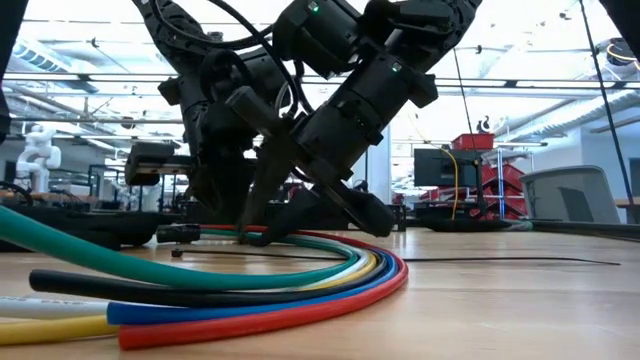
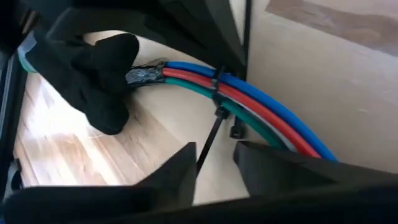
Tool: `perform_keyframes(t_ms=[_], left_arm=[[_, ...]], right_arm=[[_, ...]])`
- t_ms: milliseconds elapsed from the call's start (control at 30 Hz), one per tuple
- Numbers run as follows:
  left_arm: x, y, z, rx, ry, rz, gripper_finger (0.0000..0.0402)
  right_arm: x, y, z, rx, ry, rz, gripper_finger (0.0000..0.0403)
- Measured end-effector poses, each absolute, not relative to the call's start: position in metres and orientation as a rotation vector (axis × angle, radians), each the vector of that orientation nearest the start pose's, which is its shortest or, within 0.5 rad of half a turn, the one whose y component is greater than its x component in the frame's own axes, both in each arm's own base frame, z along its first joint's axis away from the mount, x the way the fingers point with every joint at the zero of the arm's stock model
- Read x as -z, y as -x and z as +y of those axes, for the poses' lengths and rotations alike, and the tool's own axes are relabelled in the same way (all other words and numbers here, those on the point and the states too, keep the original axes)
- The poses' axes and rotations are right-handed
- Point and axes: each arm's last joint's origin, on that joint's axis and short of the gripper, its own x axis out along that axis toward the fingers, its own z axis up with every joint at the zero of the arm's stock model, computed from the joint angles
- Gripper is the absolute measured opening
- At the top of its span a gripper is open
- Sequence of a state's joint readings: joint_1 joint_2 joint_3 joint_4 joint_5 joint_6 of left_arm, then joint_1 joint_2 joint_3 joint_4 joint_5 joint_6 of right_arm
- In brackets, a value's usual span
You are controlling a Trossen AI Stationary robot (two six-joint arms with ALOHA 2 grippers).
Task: Ziptie cables
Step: Wrap the cable wires using a zip tie
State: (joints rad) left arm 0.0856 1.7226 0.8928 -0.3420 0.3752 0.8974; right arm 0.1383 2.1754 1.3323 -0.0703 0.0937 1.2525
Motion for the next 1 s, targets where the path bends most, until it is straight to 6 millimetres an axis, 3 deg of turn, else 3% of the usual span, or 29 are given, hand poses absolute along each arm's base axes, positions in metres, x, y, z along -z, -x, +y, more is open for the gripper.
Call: perform_keyframes(t_ms=[167, 400, 567, 1000], left_arm=[[-0.137, -0.307, 0.016, 0.731, -0.526, 0.923, 0.0], [-0.138, -0.308, 0.015, 0.731, -0.535, 0.906, 0.0], [-0.138, -0.308, 0.015, 0.729, -0.536, 0.908, 0.0], [-0.138, -0.308, 0.028, 0.669, -0.557, 0.934, 0.0001]], right_arm=[[-0.102, -0.435, 0.058, 0.505, -1.05, 0.781, 0.0066], [-0.103, -0.436, 0.058, 0.486, -1.055, 0.774, 0.0069], [-0.102, -0.435, 0.058, 0.484, -1.041, 0.784, 0.0009], [-0.107, -0.437, 0.063, 0.38, -1.025, 0.797, 0.0001]])
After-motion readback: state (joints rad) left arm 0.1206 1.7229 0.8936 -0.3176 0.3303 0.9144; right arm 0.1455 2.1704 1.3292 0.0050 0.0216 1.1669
